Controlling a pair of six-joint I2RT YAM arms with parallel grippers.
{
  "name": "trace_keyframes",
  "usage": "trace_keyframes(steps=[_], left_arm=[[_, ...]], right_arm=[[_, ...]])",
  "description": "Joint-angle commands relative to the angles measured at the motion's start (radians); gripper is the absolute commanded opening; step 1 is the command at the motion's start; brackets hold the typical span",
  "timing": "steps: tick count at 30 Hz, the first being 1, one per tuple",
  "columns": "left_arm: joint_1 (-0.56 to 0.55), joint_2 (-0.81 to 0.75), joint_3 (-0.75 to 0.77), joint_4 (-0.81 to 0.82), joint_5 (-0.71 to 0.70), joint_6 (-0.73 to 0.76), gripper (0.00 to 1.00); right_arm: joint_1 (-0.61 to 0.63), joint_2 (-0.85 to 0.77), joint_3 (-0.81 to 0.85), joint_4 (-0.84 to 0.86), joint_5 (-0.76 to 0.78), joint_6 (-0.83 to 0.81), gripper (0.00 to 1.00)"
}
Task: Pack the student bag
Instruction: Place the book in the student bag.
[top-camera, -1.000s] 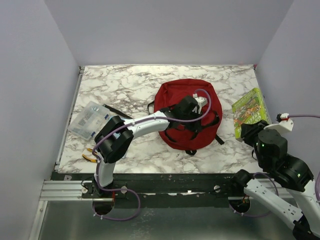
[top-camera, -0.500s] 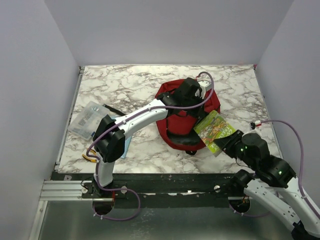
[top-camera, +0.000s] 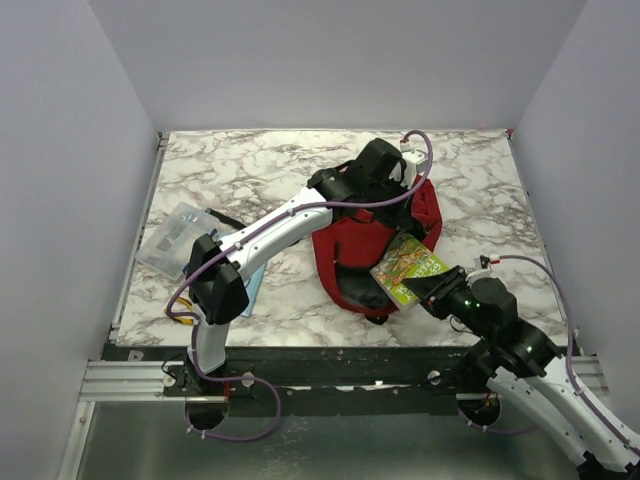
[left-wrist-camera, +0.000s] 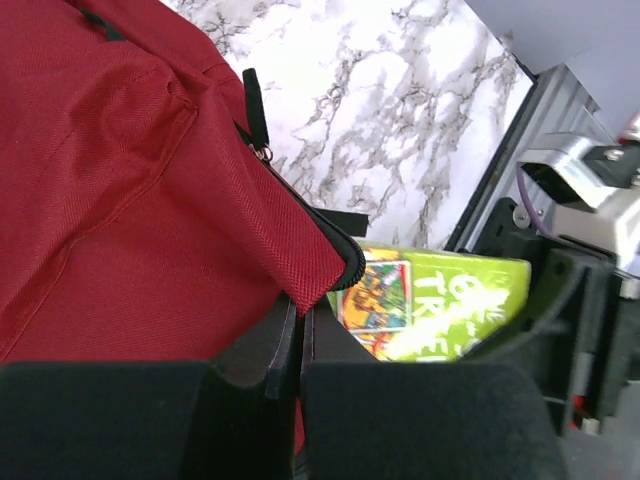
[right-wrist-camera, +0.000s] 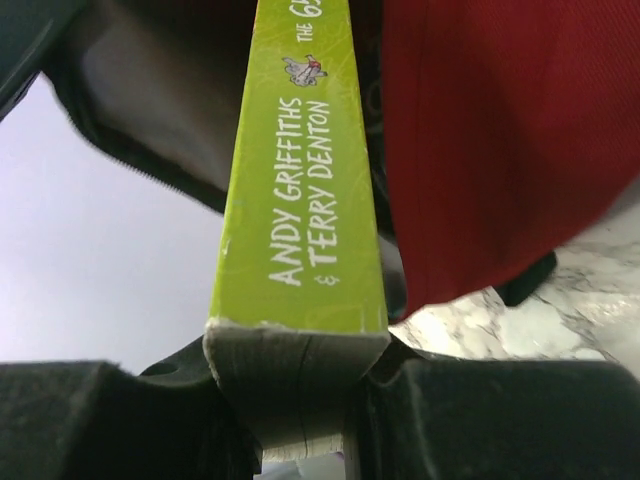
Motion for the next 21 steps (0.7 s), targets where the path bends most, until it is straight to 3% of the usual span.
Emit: trace_keyframes(steps=[1,4,8,14,16,19,21], left_arm=[[-0.011,-0.001,0.111,-0.018,0.095,0.005,0.00],[-0.012,0.018,0.143,-0.038,0.089,0.016,0.00],[-0.013,0.041,0.168,-0.047,0.079,0.011,0.00],[-0.007,0.093,0.233,-0.068,0.052,0.028,0.00],[-0.002,0.113,0.263,-0.070,0.063,0.027,0.00],[0.005,0.141,0.291,-0.072,0.078,0.024,0.00],[0.005,0.149,0.289,-0.072,0.078,0.019,0.00]], right_arm=[[0.002,0.036,-0.051,0.286,0.107,0.152,0.00],[0.002,0.100,-0.074,0.360,0.277,0.161,0.00],[0.002,0.228,-0.118,0.578,0.425,0.109,0.00],[0.002,0.490,-0.131,0.852,0.470,-0.041,0.03],[0.002,0.538,-0.119,0.853,0.395,-0.083,0.20],[0.003,0.523,-0.116,0.726,0.301,-0.068,0.55],[0.002,0.465,-0.143,0.689,0.223,-0.064,0.61]])
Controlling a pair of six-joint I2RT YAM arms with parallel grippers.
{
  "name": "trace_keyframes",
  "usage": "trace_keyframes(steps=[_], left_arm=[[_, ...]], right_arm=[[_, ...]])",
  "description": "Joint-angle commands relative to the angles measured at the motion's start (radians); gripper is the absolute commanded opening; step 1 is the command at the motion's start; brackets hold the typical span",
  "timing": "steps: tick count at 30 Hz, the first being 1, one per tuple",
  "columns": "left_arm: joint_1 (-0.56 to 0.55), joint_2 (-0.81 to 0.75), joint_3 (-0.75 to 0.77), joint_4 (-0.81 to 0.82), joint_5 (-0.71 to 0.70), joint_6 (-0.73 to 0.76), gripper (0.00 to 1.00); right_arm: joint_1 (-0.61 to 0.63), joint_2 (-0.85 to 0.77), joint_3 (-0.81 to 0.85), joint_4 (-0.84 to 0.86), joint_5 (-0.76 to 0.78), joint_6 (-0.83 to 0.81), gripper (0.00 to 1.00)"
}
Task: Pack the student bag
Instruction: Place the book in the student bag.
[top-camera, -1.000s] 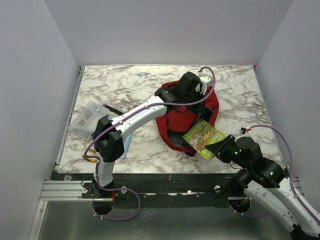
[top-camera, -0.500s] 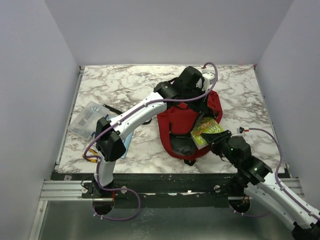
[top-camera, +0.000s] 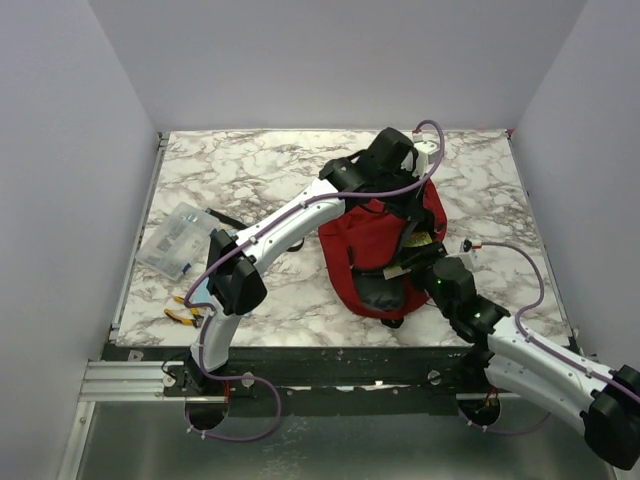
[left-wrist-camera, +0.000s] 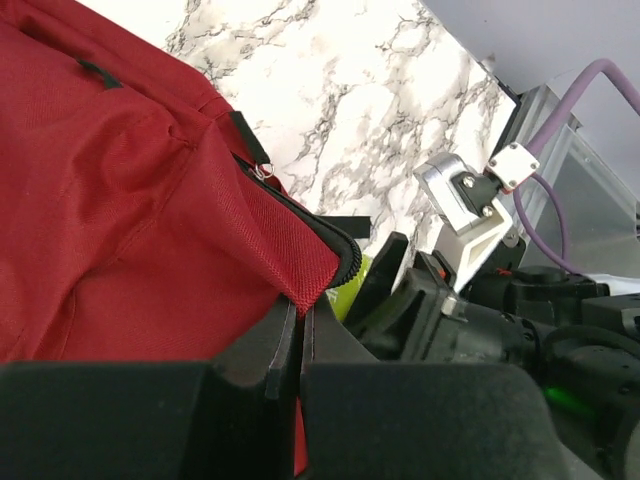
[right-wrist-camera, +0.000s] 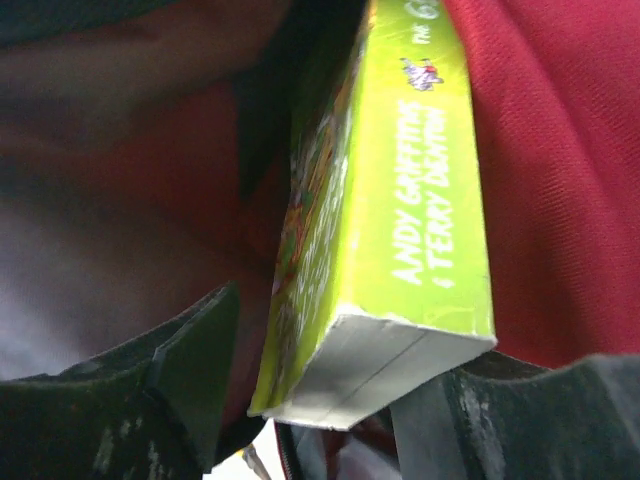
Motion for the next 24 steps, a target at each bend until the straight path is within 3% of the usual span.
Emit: trace_keyframes(steps=[1,5,8,12,18,21,24], left_arm=[[0.005,0.018,0.046,0.014,0.049,-0.001,0.00],[0.005,0.023,0.045,0.022,0.071,-0.010,0.00],[0.005,0.013,0.037,0.024,0.071,-0.013,0.00],[0.005,-0.004,0.020,0.030,0.079,-0.014,0.00],[0.005,-0.035,-0.024,0.032,0.074,-0.020,0.00],[0.009,-0.042,-0.041,0.028,0.026,-0.008,0.00],[0.025,-0.056,-0.055,0.027,0.053,-0.003,0.00]], right_arm=[[0.000,-0.110,-0.016,-0.018,-0.144,-0.039,0.61],[-0.001,-0.192,-0.058,-0.132,-0.270,0.029,0.66],[0.000,-0.195,-0.093,-0.058,-0.304,0.007,0.61],[-0.001,-0.050,-0.059,0.004,-0.231,-0.023,0.39],[-0.021,0.205,0.030,0.246,-0.213,-0.154,0.13],[-0.059,0.299,0.050,0.315,-0.254,-0.180,0.13],[-0.088,0.309,0.055,0.256,-0.295,-0.173,0.36]])
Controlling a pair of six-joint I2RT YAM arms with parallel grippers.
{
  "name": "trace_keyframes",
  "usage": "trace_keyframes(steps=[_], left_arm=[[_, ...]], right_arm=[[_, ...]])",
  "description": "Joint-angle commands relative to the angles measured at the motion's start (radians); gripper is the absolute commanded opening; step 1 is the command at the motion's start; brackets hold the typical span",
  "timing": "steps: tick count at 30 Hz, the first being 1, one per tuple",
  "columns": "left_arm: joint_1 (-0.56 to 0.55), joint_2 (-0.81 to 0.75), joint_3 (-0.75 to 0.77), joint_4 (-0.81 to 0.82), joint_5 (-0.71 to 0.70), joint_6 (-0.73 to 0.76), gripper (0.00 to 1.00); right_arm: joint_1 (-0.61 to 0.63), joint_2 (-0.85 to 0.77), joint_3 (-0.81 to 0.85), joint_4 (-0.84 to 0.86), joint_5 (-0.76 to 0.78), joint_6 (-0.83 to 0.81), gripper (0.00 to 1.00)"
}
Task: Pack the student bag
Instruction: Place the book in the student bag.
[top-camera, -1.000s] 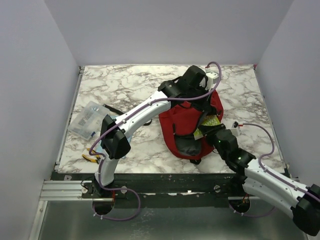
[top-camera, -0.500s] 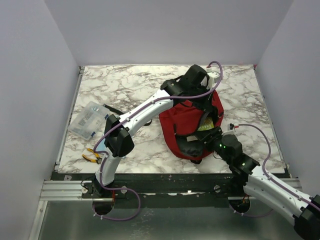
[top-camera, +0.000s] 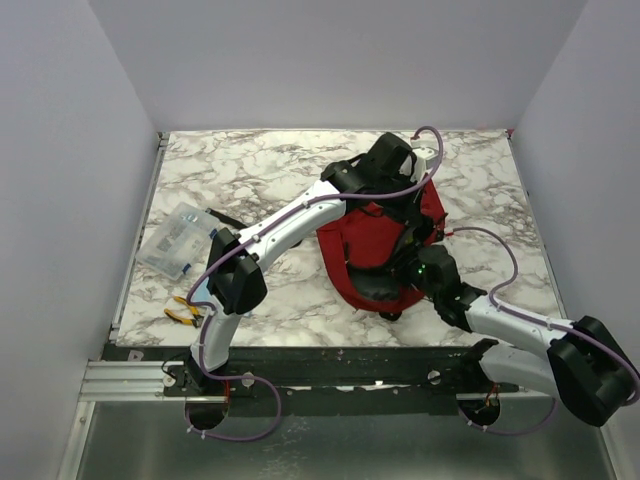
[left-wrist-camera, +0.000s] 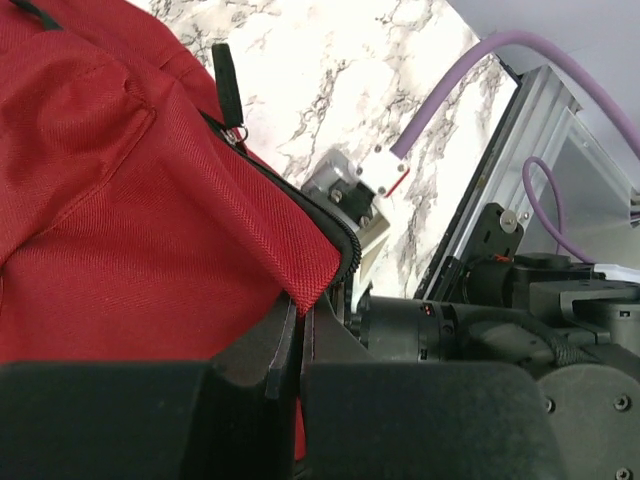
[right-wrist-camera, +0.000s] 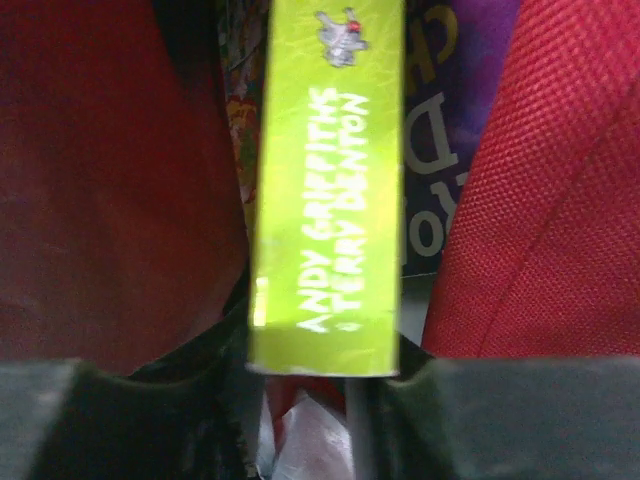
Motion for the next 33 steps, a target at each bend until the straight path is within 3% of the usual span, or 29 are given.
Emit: trace_keyframes(steps=[1,11,16,21,27,30,33], left_arm=[[0.020,-0.070,-0.018,0.016,0.030,0.012,0.00],[0.024,-0.078,-0.033,0.016,0.074,0.025,0.00],[0.023,-0.085,-0.039,0.016,0.089,0.019,0.00],[0.018,-0.097,-0.053,0.016,0.118,0.010,0.00],[0.021,-0.125,-0.078,0.022,0.117,-0.001,0.00],[0.024,-0.118,-0.066,0.015,0.149,0.006,0.00],[0.027,-0.097,-0.057,0.008,0.180,0.000,0.00]], right_arm=[[-0.038,0.003,0.025,0.041,-0.060,-0.065,0.41],[-0.038,-0.153,-0.030,-0.208,-0.302,-0.147,0.71],[-0.039,-0.175,-0.057,-0.203,-0.237,-0.174,0.76],[-0.038,-0.029,-0.038,0.008,-0.175,-0.154,0.69],[-0.043,0.219,0.080,0.242,-0.008,-0.286,0.45],[-0.048,0.266,0.064,0.414,0.049,-0.364,0.45],[-0.064,0.330,0.095,0.434,0.043,-0.405,0.50]])
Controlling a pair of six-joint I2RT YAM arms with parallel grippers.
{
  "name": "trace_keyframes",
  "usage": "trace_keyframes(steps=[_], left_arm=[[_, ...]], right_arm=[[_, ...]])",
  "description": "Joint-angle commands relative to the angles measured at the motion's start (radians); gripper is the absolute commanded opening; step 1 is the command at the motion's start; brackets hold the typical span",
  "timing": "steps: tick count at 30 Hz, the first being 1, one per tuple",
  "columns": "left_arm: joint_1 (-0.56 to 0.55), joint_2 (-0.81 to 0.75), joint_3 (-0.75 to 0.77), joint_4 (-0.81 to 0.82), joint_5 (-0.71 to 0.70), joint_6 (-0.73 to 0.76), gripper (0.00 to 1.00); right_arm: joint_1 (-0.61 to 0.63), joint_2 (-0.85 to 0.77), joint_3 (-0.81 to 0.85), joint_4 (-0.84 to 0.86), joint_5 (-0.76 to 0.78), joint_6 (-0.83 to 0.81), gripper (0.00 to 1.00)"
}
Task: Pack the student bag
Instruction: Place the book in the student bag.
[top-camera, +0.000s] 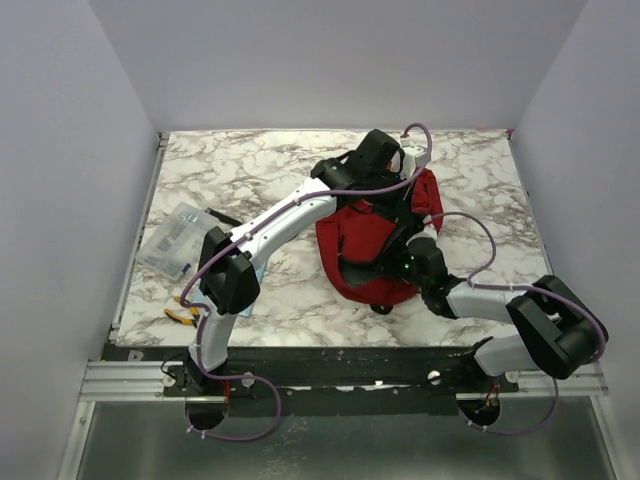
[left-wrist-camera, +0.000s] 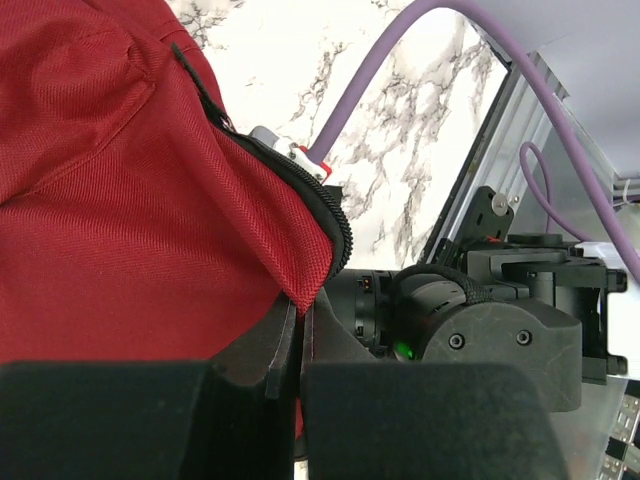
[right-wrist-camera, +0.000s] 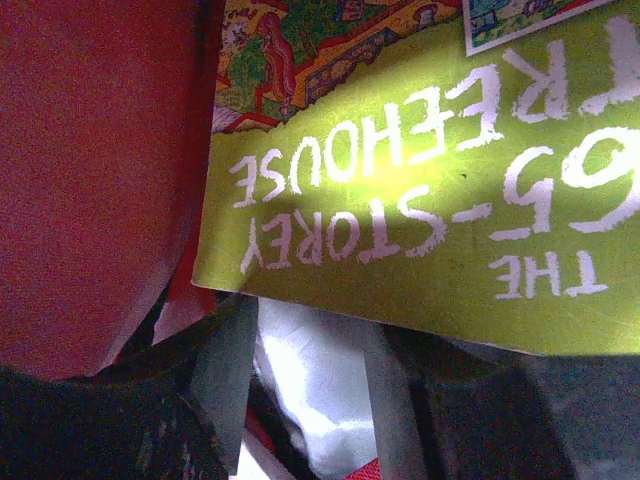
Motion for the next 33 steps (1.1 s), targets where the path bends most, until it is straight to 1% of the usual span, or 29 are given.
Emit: trace_keyframes(steps=[1,2,5,7,8,9,10,11,12,14,17,20,21,23,25,27,29,33], left_arm=[[-0.007,-0.045,0.016,0.003,0.108,-0.011,0.00],[-0.005,-0.042,0.015,0.003,0.101,-0.016,0.00],[0.007,-0.049,-0.001,0.003,0.083,-0.035,0.01],[0.014,-0.069,-0.020,0.003,0.069,-0.042,0.17],[0.016,-0.082,-0.031,0.003,0.059,-0.038,0.23],[0.017,-0.097,-0.045,0.004,0.050,-0.035,0.31],[0.021,-0.111,-0.060,0.005,0.049,-0.032,0.36],[0.026,-0.129,-0.080,0.005,0.052,-0.025,0.42],[0.032,-0.148,-0.109,0.005,0.056,-0.020,0.51],[0.050,-0.220,-0.188,0.005,0.047,-0.008,0.64],[0.103,-0.352,-0.346,0.006,0.017,0.014,0.77],[0.179,-0.519,-0.546,0.018,-0.043,0.014,0.89],[0.206,-0.568,-0.629,0.023,-0.063,0.007,0.93],[0.266,-0.690,-0.772,0.034,-0.115,-0.024,0.97],[0.327,-0.803,-0.908,0.056,-0.148,-0.066,0.98],[0.393,-0.919,-1.038,0.088,-0.226,-0.126,0.98],[0.444,-1.032,-1.162,0.114,-0.331,-0.209,0.98],[0.545,-1.186,-1.315,0.084,-0.428,-0.363,0.98]], right_arm=[[-0.037,0.067,0.068,0.152,0.103,-0.116,0.51],[-0.037,0.057,0.075,0.100,0.091,-0.105,0.53],[-0.037,-0.022,0.009,0.035,-0.010,-0.054,0.57],[-0.037,-0.108,-0.007,-0.128,-0.059,-0.034,0.59],[-0.037,-0.150,-0.015,-0.198,-0.069,-0.018,0.61],[-0.037,-0.200,-0.026,-0.260,-0.120,-0.020,0.65],[-0.037,-0.257,-0.031,-0.315,-0.166,-0.045,0.68],[-0.037,-0.307,-0.030,-0.405,-0.189,-0.047,0.72],[-0.035,-0.368,-0.039,-0.458,-0.210,-0.045,0.75],[-0.035,-0.489,-0.053,-0.592,-0.236,-0.041,0.80],[-0.034,-0.670,-0.043,-0.764,-0.254,-0.047,0.88],[-0.032,-0.783,-0.002,-0.880,-0.280,-0.077,0.91],[-0.032,-0.808,0.017,-0.899,-0.287,-0.093,0.92],[-0.031,-0.822,0.054,-0.898,-0.323,-0.128,0.92],[-0.031,-0.790,0.102,-0.880,-0.356,-0.177,0.92],[-0.030,-0.740,0.155,-0.851,-0.374,-0.221,0.92],[-0.029,-0.702,0.197,-0.803,-0.389,-0.244,0.92],[-0.024,-0.598,0.273,-0.689,-0.466,-0.264,0.92]])
